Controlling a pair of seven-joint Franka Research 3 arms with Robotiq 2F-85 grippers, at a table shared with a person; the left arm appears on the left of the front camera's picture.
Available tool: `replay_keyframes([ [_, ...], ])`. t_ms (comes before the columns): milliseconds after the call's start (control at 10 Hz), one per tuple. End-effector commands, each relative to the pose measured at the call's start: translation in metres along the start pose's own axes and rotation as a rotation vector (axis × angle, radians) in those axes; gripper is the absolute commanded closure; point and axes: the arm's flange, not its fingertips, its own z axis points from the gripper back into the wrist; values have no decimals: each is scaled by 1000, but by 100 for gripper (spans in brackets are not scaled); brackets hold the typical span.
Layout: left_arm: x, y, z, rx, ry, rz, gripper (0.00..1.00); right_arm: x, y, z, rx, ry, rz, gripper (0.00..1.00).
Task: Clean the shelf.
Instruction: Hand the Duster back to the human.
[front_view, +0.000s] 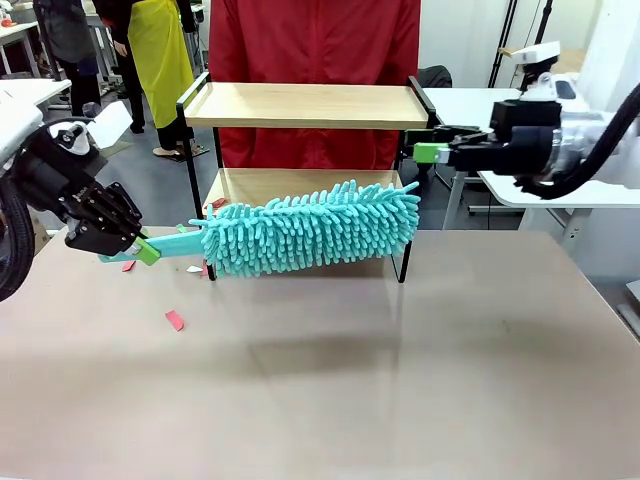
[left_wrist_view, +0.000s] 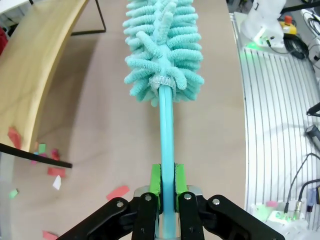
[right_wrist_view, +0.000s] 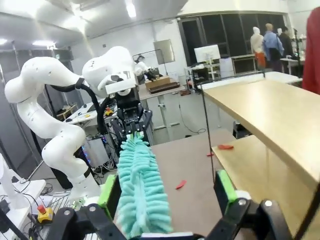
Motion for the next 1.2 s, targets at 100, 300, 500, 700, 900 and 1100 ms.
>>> replay_keyframes([
  [100, 1, -3, 0, -2, -17, 0, 87, -26, 3, -26, 67, -9, 19, 0],
  [300, 1, -3, 0, -2, -17, 0, 87, -40, 7, -36, 98, 13, 20, 0],
  [500, 1, -3, 0, -2, -17, 0, 87, -51, 9, -44, 126, 50, 4, 0],
  [700, 1, -3, 0, -2, -17, 0, 87, -61, 10, -47, 123, 94, -3, 0],
  [900, 1, -3, 0, -2, -17, 0, 87, -71, 10, -53, 138, 142, -14, 0],
  [1100, 1, -3, 0, -2, -17, 0, 87, -78, 9, -57, 145, 158, -22, 0],
])
